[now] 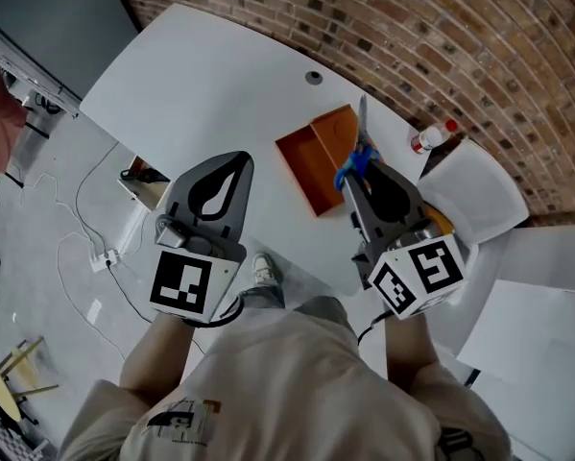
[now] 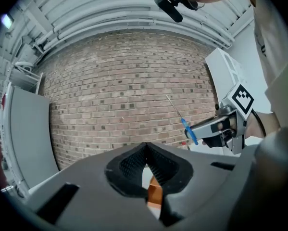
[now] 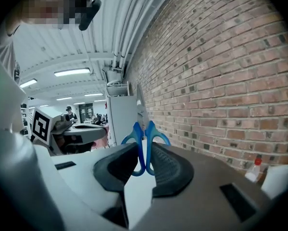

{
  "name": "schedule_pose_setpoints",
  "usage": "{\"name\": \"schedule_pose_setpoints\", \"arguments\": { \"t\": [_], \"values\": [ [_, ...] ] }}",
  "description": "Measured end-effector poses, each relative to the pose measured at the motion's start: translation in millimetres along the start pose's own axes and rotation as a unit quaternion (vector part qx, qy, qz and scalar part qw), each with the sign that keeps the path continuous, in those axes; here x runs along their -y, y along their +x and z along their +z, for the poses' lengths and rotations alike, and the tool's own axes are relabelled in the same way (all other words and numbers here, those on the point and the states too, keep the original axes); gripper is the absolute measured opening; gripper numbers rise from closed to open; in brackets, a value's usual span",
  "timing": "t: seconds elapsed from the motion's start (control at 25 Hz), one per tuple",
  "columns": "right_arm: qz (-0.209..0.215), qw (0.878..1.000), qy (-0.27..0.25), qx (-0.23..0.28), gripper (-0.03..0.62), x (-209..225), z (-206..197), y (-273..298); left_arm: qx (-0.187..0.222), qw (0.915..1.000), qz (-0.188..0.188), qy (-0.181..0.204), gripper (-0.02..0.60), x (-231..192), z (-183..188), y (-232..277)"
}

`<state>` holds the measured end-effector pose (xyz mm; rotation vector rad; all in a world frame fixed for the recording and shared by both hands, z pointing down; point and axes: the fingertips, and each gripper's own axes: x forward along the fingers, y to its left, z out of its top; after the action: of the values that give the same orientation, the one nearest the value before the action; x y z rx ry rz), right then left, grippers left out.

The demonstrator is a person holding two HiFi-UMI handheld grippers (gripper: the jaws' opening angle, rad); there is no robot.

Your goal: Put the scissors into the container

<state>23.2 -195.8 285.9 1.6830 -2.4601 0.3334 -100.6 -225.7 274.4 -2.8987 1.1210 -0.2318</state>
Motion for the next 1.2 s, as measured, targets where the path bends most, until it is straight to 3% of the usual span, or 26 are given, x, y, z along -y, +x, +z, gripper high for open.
{"name": "schedule_pose_setpoints", "arguments": {
  "t": [0.64,1.2],
  "values": [
    [-0.012,0.994,0.02,-0.109,0.081,28,-59,63,-0.05,0.9977,-0.019,-0.042,0.008,-16,-65,52],
    [0.004,0.969,0.063,-0.24,0.081,77,-172,94,-0.12,0.9904,-0.03,-0.062,0.009,3,-134,113]
  ]
}}
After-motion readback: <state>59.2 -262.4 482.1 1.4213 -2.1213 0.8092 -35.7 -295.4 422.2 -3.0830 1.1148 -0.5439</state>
